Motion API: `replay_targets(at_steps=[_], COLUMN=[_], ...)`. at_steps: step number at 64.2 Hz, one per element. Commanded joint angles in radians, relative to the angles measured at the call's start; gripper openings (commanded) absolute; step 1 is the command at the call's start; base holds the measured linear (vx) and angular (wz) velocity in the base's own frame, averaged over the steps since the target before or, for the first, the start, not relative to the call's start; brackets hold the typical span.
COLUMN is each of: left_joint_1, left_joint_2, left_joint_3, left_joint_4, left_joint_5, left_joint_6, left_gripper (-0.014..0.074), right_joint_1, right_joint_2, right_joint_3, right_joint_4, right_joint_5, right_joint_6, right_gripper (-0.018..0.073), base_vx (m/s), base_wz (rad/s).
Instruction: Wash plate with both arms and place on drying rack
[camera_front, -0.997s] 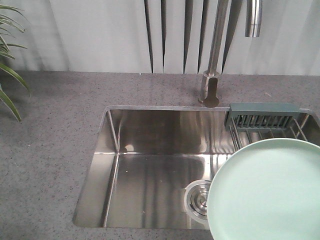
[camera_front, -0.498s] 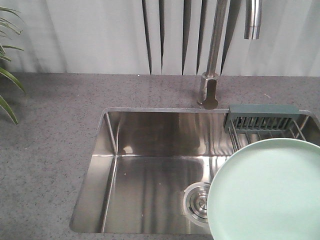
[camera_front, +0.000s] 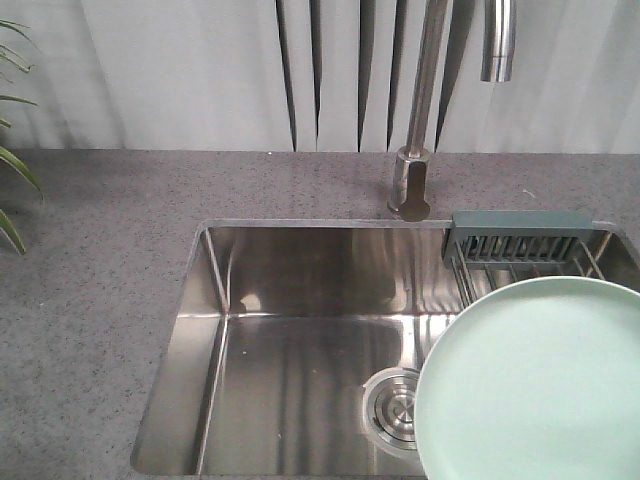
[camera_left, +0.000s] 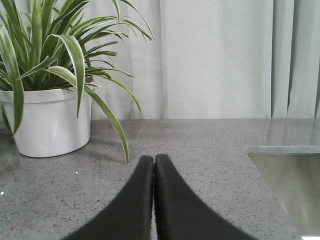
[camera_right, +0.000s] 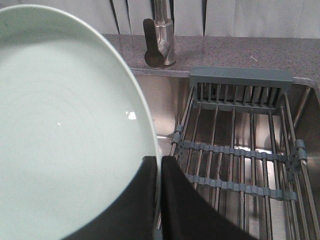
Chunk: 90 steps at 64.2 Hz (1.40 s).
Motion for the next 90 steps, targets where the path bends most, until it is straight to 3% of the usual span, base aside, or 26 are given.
replay_targets(at_steps=[1, 90], left_joint_1=[0.001, 0.001], left_joint_2=[-0.015, -0.015], left_joint_3=[0.015, 0.015], left_joint_4=[-0.004, -0.016], left_joint_5=[-0.066, -0.083], left_joint_6=[-0.003, -0.013], left_gripper=[-0.0006, -0.0006], right_joint_1=[-0.003, -0.003], right_joint_2=[0.013, 0.013], right_joint_3=[-0.025, -0.025], right_joint_4=[-0.003, -0.003], right_joint_5=[-0.08, -0.08], right_joint_6=[-0.001, -0.001], right_gripper=[-0.0005, -0.0005], base_vx=[0.01, 0.0], base_wz=[-0.04, -0.01])
